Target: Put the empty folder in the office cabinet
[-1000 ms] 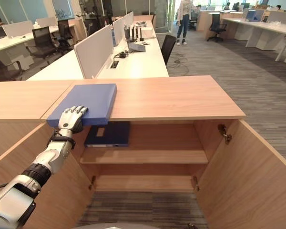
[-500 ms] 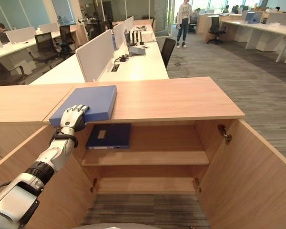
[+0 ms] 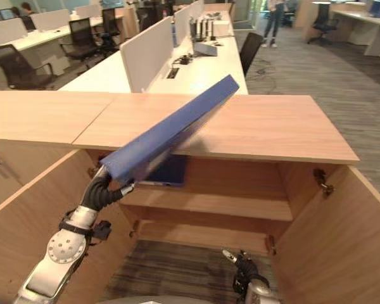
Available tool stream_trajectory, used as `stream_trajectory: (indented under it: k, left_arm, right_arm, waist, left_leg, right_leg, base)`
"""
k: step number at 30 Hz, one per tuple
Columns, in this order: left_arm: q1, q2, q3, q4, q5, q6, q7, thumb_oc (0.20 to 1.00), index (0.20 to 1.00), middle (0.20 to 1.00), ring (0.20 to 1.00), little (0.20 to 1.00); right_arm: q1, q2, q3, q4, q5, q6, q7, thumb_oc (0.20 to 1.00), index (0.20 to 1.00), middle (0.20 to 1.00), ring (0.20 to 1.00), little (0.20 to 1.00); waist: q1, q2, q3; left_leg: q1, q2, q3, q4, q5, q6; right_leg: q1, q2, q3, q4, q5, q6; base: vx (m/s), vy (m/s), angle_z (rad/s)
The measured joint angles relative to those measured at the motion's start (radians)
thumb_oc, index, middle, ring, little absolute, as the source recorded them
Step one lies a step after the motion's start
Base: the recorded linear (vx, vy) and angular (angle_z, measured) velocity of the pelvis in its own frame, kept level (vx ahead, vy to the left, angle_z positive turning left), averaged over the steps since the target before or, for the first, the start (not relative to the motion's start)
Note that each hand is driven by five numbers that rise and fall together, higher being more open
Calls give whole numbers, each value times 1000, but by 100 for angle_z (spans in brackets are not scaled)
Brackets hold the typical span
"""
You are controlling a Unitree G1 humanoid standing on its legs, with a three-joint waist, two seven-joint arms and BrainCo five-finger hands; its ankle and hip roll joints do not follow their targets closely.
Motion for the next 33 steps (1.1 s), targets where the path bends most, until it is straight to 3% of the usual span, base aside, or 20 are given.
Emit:
stream_trajectory:
  k: [3, 8, 14, 17, 24, 33]
  left_arm:
    - [-7, -3, -42, -1, -89, 32, -70, 200, 200, 200, 200, 200]
    - [-17, -47, -70, 53, -268, 103, -84, 200, 200, 200, 200, 200]
    - [24, -48, -56, 71, -461, 151, -51, 200, 200, 200, 200, 200]
    - [50, -46, -50, 72, -470, 155, -47, 200, 200, 200, 200, 200]
    - [161, -68, 63, 91, -418, 191, -17, 200, 200, 200, 200, 200]
    - [219, -92, 239, 135, -142, 194, 2, 200, 200, 200, 200, 200]
  right_arm:
    - [34, -2, -2, -164, 93, -27, 19, 1000, 1000, 1000, 1000, 1000]
    - [65, -5, -19, -462, 161, -74, 26, 1000, 1000, 1000, 1000, 1000]
    - [92, -9, -35, -583, 190, -103, -10, 1000, 1000, 1000, 1000, 1000]
    - [97, -17, -45, -588, 178, -104, -21, 1000, 1000, 1000, 1000, 1000]
    - [132, -122, -211, -712, -239, -19, -215, 1000, 1000, 1000, 1000, 1000]
    - [161, -199, -286, -779, -549, 79, -261, 1000, 1000, 1000, 1000, 1000]
  waist:
    - [-6, -9, 13]
    - [-32, -34, 37]
    - [-37, -22, 43]
    - [-33, -21, 43]
    - [-34, -19, 42]
    - [-34, -21, 40]
  left_leg:
    - [-4, -1, -3, 0, 11, 4]
    - [-7, -3, 0, 9, 11, 3]
    - [-4, -9, 1, 10, 9, 6]
    - [-3, -11, 1, 9, 9, 6]
    - [0, -14, 9, 2, 5, 11]
    - [-4, -16, 11, 9, 5, 12]
  right_leg:
    - [-2, 1, -3, 0, 1, 1]
    - [-7, -1, 0, 0, 1, 1]
    - [-6, -3, 1, 0, 5, -4]
    - [-4, -3, 0, 1, 5, -4]
    - [-6, -12, 9, 0, 1, 5]
    - [-11, -13, 12, 0, 6, 1]
  base:
    - [-1, -1, 3]
    - [3, 3, -1]
    - [0, 0, 0]
    - [0, 0, 0]
    - [-4, 1, -3]
    - [0, 0, 0]
